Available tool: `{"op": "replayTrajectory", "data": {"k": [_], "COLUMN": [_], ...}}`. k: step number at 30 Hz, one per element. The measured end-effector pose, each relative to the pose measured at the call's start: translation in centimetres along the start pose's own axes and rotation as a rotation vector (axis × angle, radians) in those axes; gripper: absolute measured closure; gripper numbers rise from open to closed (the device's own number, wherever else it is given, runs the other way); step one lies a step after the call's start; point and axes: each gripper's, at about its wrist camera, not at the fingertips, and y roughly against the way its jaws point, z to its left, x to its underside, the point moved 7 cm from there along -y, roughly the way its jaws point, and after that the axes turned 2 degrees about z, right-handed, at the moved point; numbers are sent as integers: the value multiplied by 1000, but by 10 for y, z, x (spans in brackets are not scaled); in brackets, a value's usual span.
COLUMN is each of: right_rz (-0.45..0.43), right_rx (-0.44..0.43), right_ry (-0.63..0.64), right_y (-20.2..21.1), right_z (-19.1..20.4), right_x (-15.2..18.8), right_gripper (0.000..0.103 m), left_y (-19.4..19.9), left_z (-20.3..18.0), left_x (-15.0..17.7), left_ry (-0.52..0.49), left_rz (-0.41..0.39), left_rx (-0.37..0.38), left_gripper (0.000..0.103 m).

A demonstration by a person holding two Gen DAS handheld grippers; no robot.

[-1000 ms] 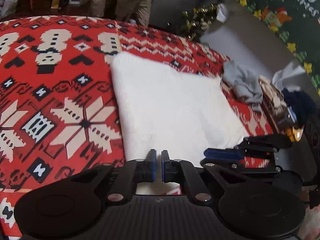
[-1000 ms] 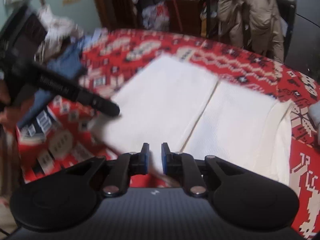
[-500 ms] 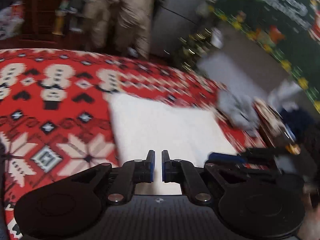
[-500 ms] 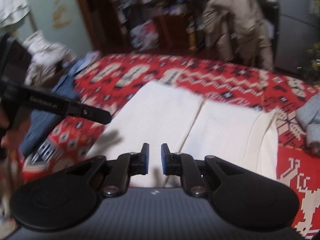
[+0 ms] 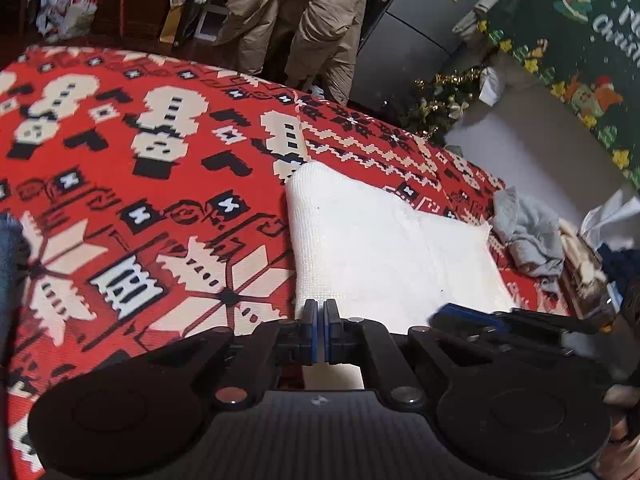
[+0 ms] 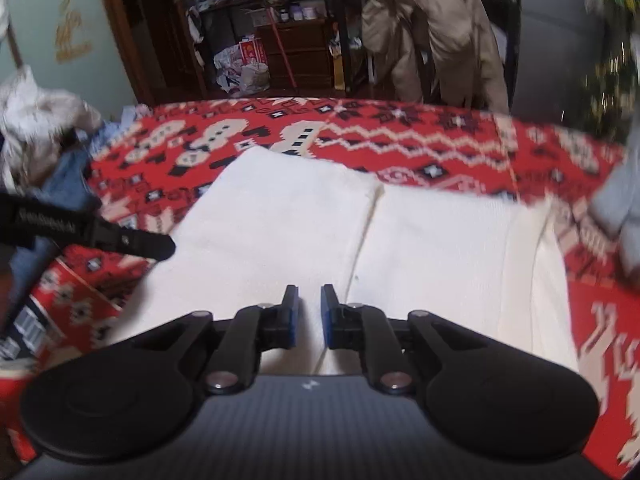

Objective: Fold clothes

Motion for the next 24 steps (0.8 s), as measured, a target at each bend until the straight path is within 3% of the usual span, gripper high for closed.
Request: {"op": "replayTrajectory", "data": {"k": [6, 10, 14, 17, 22, 24], "right_rz": [-104, -113, -17, -5, -4, -42], "right_rx": [34, -17, 0, 32, 12, 60], "right_ry": [-81, -55, 73, 142, 81, 42], "right_y": [27, 17, -4, -4, 7, 27], "right_z": [-23, -6, 18, 25, 11, -12], "right_x": [-10, -14, 0, 2, -2, -7], "right_gripper": [88, 88, 90, 90, 90, 86], "left_y": [9, -8, -11, -10, -8, -8], "left_z": [-10, -6, -3, -2, -2, -2], "left_x": [-9, -7, -5, -3, -1, -2], "left_ry": [11, 30, 13, 18, 3, 6], "left_rz": [-110, -111, -74, -40, -34, -35], "left_rx": [60, 41, -1, -17, -22, -20], "left_gripper": [98, 98, 96, 95, 95, 96]}}
